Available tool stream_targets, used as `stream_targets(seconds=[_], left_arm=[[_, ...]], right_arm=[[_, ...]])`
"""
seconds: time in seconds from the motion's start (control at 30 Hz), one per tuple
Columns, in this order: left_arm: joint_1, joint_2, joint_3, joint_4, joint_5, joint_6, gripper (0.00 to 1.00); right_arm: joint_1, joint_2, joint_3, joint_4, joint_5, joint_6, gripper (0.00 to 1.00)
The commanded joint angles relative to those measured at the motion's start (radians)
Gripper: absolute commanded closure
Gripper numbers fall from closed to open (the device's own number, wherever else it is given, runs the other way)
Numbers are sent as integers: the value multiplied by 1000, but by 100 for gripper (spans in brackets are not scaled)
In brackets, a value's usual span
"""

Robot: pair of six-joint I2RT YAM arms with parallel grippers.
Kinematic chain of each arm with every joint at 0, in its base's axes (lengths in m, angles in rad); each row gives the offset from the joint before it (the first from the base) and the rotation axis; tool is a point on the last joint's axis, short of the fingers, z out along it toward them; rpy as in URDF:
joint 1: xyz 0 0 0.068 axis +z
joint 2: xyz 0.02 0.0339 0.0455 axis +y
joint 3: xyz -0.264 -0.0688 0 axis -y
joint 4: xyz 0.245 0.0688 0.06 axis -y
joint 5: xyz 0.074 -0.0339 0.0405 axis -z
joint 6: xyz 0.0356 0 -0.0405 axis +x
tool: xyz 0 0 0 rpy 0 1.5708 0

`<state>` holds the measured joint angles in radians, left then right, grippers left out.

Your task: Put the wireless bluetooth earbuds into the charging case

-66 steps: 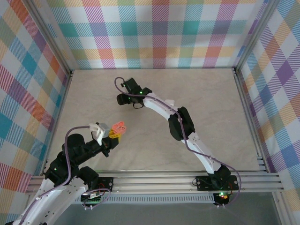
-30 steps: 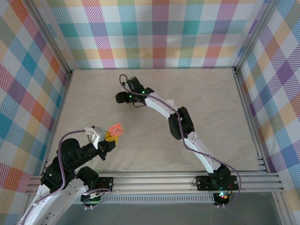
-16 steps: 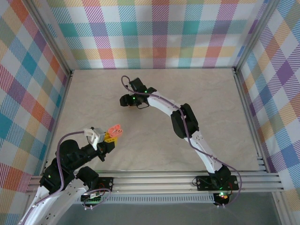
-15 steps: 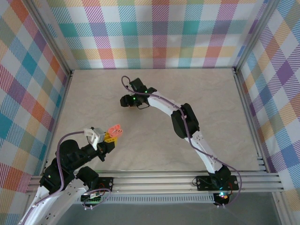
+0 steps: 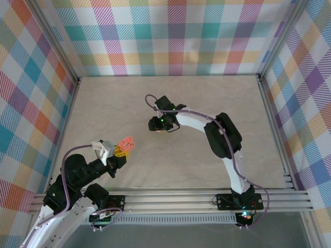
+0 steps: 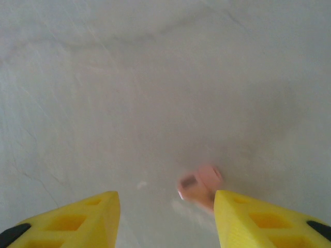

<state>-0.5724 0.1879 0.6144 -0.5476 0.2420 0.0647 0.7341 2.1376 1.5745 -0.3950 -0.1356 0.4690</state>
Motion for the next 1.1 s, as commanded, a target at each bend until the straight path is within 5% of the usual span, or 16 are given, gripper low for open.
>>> stream_targets(seconds=[0.0,0.2,0.43,1.07], left_arm=[[11,4,25,35,10,-22,90],[11,56,24,76,42,-32,90],[11,97,19,115,57,-41,90],[11,84,20,78,40,-33,90]], right_arm=[[5,-121,-104,33,73,41,48],[-4,-235,-183,28,62,-23,49],[-25,-106,35,-141,19,-206,54],[-37,71,73,-98,-114,-134,55]])
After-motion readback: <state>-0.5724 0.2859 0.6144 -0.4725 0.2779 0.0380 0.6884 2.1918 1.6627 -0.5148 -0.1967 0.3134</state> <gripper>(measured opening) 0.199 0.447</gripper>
